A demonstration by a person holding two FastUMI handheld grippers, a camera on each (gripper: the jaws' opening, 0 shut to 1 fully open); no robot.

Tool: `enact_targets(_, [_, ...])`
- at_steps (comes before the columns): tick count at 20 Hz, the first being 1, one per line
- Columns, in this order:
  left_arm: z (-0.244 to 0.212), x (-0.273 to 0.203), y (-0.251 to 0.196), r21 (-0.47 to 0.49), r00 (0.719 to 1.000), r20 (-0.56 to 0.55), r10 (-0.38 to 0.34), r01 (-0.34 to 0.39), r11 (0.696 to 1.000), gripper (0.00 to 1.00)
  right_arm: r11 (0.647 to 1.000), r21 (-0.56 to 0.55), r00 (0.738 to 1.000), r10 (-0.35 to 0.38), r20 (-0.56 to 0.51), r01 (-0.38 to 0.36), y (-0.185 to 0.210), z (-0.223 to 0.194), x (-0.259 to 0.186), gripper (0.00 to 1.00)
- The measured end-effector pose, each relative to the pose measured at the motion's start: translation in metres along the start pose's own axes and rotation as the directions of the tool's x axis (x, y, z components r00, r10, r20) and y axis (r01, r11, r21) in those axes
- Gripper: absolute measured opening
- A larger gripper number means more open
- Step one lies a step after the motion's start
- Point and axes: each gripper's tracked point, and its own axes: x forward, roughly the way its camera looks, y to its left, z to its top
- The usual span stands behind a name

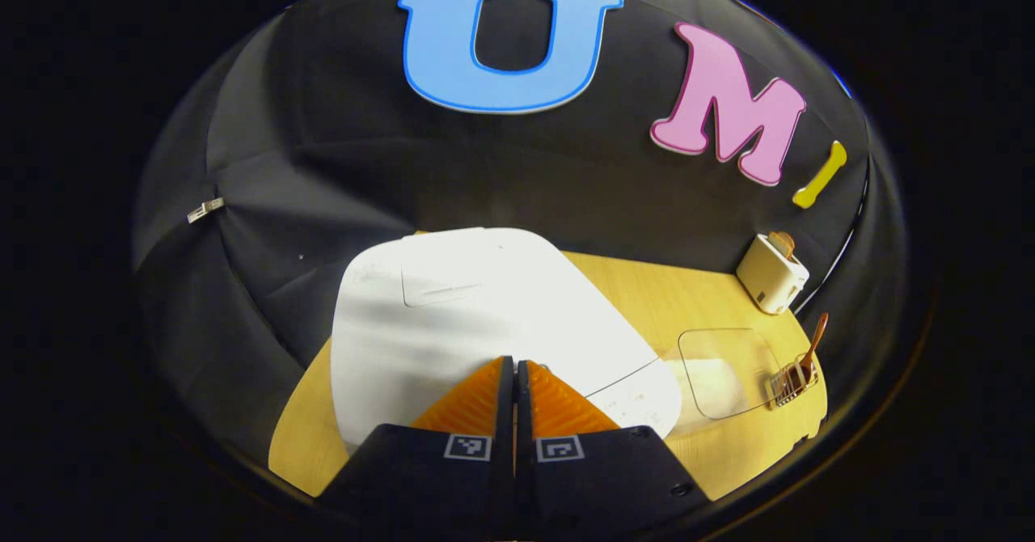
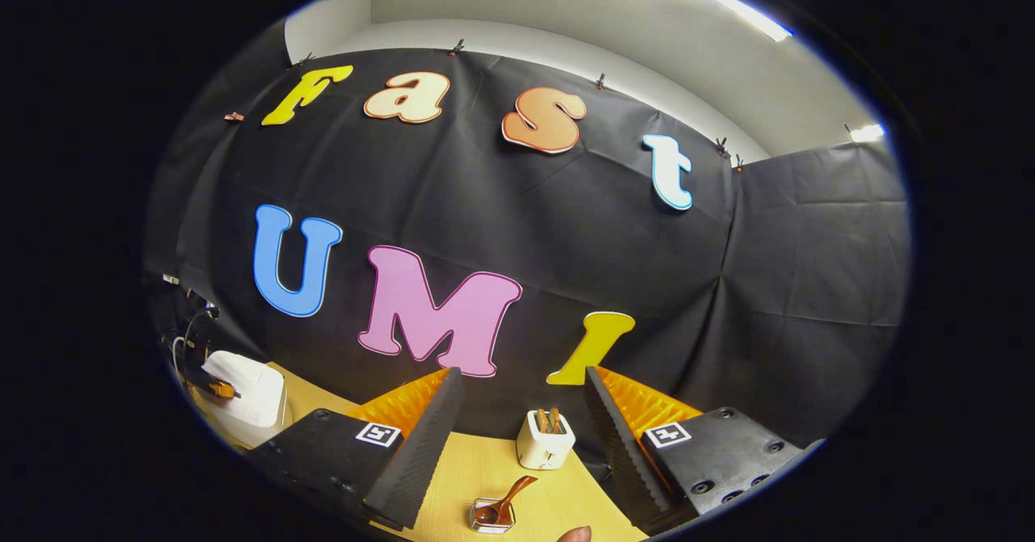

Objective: Close the left gripper, press the button to open the rice cooker; take a wooden spoon from the chopstick holder with the right hand, scoop a spoonful of rice and pour it into the rice cooker, then put the wooden spoon back into the chopstick holder.

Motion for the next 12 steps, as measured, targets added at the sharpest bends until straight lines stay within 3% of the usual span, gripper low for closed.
enact_targets(5, [0.012, -0.007, 0.000, -0.016, 0.999, 0.035, -0.023, 0.024, 1.000, 0.06, 1.000, -0.002, 1.000, -0.012, 0.008, 0.012, -0.005, 0.002, -0.003, 0.93])
enact_targets(7, [0.036, -0.017, 0.000, -0.059, 0.993, 0.117, -0.028, 0.035, 0.998, 0.06, 1.000, -0.004, 1.000, -0.018, 0.008, 0.018, -0.007, 0.002, -0.004, 0.89])
enact_targets(8, [0.050, -0.022, 0.001, -0.074, 0.987, 0.160, -0.028, 0.040, 0.996, 0.06, 1.000, -0.002, 1.000, -0.018, 0.008, 0.018, -0.007, 0.002, -0.003, 0.93])
enact_targets(12, [0.109, -0.038, 0.010, -0.086, 0.956, 0.294, -0.022, 0.050, 0.995, 0.06, 1.000, -0.012, 1.000, -0.017, 0.021, 0.017, -0.008, 0.004, 0.000, 0.93])
